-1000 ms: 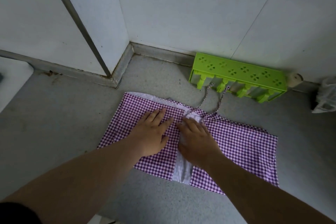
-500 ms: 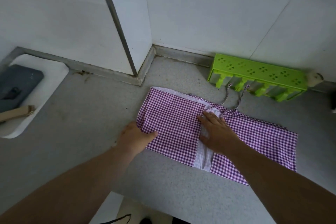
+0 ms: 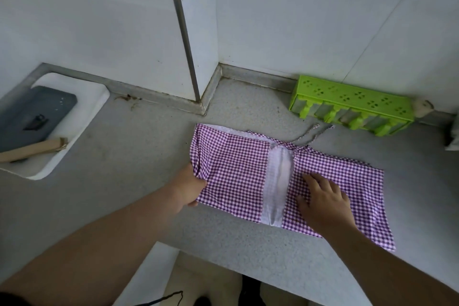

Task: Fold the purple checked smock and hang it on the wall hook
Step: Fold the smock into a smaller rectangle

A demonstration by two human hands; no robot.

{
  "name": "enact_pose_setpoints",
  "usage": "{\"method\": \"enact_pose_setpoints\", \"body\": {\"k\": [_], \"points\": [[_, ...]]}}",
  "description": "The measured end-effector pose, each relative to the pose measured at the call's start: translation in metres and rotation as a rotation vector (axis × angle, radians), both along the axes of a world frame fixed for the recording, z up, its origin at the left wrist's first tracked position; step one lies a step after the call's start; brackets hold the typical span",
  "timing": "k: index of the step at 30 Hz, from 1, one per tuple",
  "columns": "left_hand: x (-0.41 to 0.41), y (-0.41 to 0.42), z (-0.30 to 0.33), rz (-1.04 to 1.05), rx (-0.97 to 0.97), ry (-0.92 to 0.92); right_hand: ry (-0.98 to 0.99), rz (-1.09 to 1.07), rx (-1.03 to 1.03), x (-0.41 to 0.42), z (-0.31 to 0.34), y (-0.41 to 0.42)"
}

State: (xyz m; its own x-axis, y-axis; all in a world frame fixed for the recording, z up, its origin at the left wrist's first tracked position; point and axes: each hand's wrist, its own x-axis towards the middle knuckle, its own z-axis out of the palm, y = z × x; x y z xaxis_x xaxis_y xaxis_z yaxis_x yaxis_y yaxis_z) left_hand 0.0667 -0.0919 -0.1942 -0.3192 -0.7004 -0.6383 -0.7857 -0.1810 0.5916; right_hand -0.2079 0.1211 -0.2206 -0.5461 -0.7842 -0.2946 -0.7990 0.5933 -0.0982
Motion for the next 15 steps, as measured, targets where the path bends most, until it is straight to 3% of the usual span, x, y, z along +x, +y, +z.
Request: {"method": "enact_pose_setpoints", "body": {"k": [4,10,15], "points": [[0.019,-0.014,0.022,-0.065,-0.095,0.067,-0.001,0.05,0.07,0.012,0.004,-0.003],[0.037,-0.036,0.054,-0.126,-0.218,0.066,-0.011,-0.054,0.137,0.022,0.009,-0.002],[0.023,-0.039,0.083,-0.207,-0.254,0.12,-0.116,-0.079,0.138,0.029,0.011,0.003]]}}
